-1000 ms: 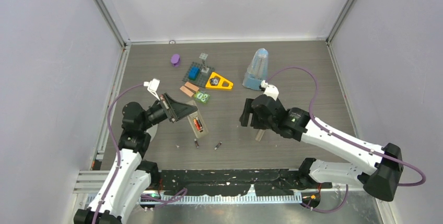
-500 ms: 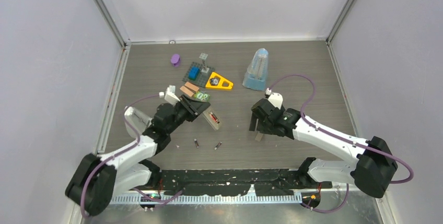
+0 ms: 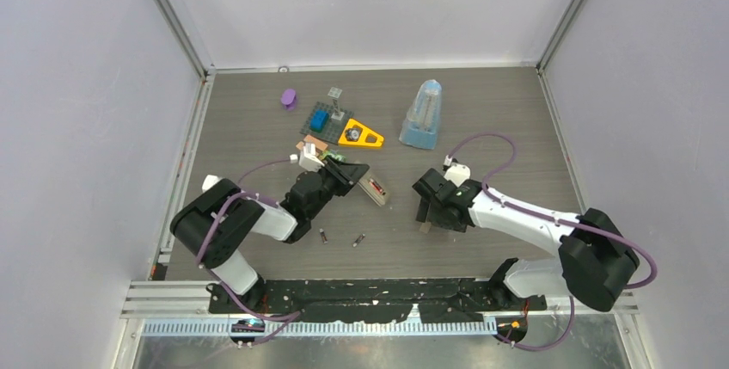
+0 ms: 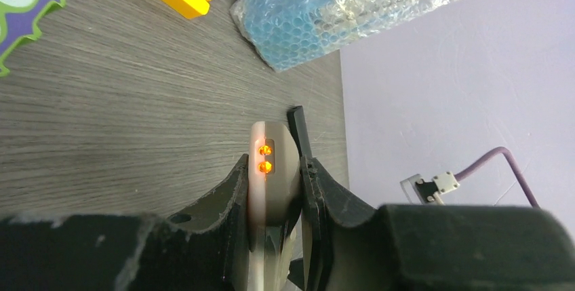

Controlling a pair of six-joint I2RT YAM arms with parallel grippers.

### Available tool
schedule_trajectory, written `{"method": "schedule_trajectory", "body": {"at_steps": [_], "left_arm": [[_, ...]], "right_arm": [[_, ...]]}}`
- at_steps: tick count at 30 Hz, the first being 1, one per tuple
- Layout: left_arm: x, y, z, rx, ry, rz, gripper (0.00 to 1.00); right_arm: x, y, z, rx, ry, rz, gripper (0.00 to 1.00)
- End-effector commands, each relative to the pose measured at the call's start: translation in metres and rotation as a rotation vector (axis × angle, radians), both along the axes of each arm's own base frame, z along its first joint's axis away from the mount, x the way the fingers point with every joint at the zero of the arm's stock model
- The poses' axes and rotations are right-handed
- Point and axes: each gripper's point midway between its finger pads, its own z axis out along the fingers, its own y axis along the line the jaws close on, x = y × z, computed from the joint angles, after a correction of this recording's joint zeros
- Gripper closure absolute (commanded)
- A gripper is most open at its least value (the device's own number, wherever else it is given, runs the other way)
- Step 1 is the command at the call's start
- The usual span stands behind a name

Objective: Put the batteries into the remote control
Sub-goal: Place the remote control at the center of the board.

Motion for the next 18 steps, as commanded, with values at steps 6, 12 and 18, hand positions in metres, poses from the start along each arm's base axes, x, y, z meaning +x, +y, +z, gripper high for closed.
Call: {"method": "schedule_trajectory", "body": {"at_steps": [6, 12, 18], "left_arm": [[-0.008, 0.0, 0.01, -0.054, -0.085, 0.067, 1.0], [-0.023, 0.014, -0.017, -0.043, -0.037, 0.086, 1.0], [-0.032, 0.025, -0.036, -0.062, 0.015, 0.11, 0.9]], "right_arm": [[0.019, 0.013, -0.004, 0.031, -0.023, -0.113, 0.27], [0.021, 0.018, -0.01, 0.042, -0.016, -0.125, 0.29], [0.022, 0.021, -0.017, 0.035, 0.008, -0.125, 0.31]]}}
